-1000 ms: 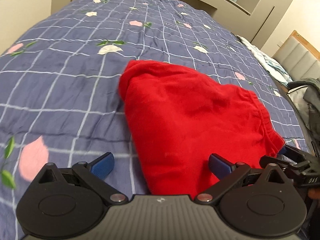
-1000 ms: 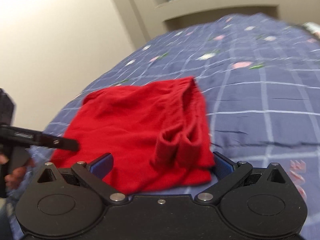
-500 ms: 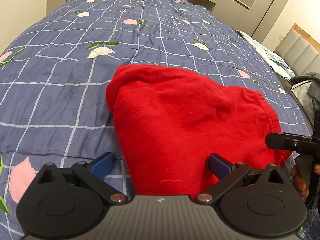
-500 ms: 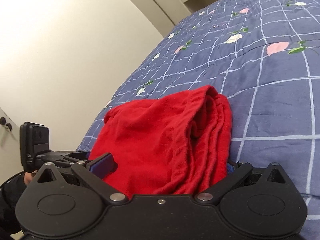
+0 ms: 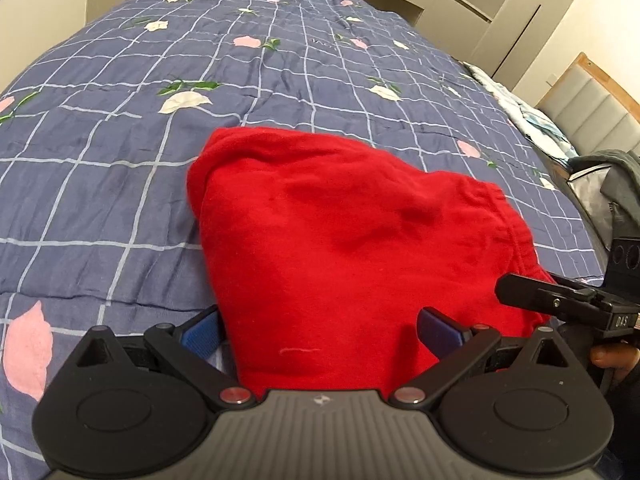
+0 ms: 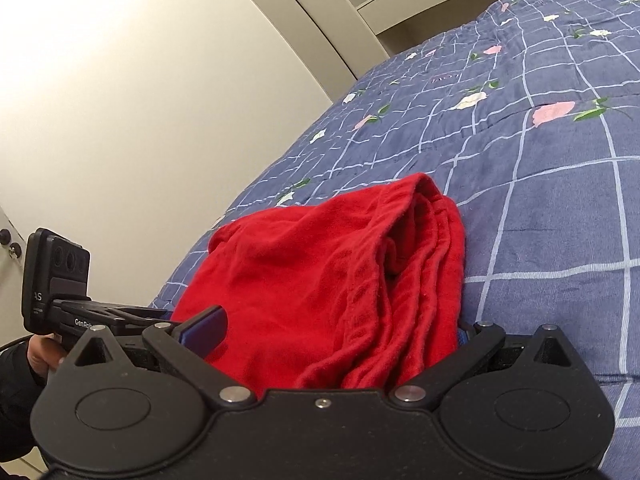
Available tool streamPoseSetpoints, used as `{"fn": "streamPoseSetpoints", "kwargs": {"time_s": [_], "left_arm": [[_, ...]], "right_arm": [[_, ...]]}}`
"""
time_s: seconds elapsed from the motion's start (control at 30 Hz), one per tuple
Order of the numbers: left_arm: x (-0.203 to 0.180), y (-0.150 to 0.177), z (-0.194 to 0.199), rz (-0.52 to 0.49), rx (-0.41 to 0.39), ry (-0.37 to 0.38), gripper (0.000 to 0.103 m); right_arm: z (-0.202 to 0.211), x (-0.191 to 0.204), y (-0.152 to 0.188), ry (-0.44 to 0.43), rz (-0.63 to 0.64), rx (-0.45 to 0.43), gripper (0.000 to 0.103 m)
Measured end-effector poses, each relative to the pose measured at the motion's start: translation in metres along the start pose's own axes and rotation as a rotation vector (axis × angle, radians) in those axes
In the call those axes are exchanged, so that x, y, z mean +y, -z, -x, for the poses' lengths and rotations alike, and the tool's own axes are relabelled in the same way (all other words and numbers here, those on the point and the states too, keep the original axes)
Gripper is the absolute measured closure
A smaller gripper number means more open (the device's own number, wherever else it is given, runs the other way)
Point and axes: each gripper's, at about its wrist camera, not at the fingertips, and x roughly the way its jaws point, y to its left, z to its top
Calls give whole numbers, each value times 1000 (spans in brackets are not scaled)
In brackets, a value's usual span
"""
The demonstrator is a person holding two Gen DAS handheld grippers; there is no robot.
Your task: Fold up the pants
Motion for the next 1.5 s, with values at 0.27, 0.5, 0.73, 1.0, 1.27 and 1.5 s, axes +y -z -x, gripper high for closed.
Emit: {"fn": "streamPoseSetpoints", "kwargs": {"time_s": [0.27, 0.5, 0.73, 1.0, 1.27, 1.5], "left_arm": [[11, -3, 0, 89, -4, -2, 1], [10, -2, 3, 99, -4, -39, 11], [12, -6, 10, 149, 13, -46, 29], [16, -6, 23, 188, -1, -39, 58], [9, -6, 56, 118, -31, -29, 69], [29, -10, 101, 78, -84, -73, 69]], "right_arm": [[3, 4, 4, 47, 11, -21, 8], [11, 5, 11, 171, -36, -71, 45], [12, 11, 11, 236, -57, -70, 56], [18, 31, 16, 301, -93, -88, 73], [33, 71, 12, 290, -39, -128, 76], [24, 117, 7, 230, 22, -145, 76]]}}
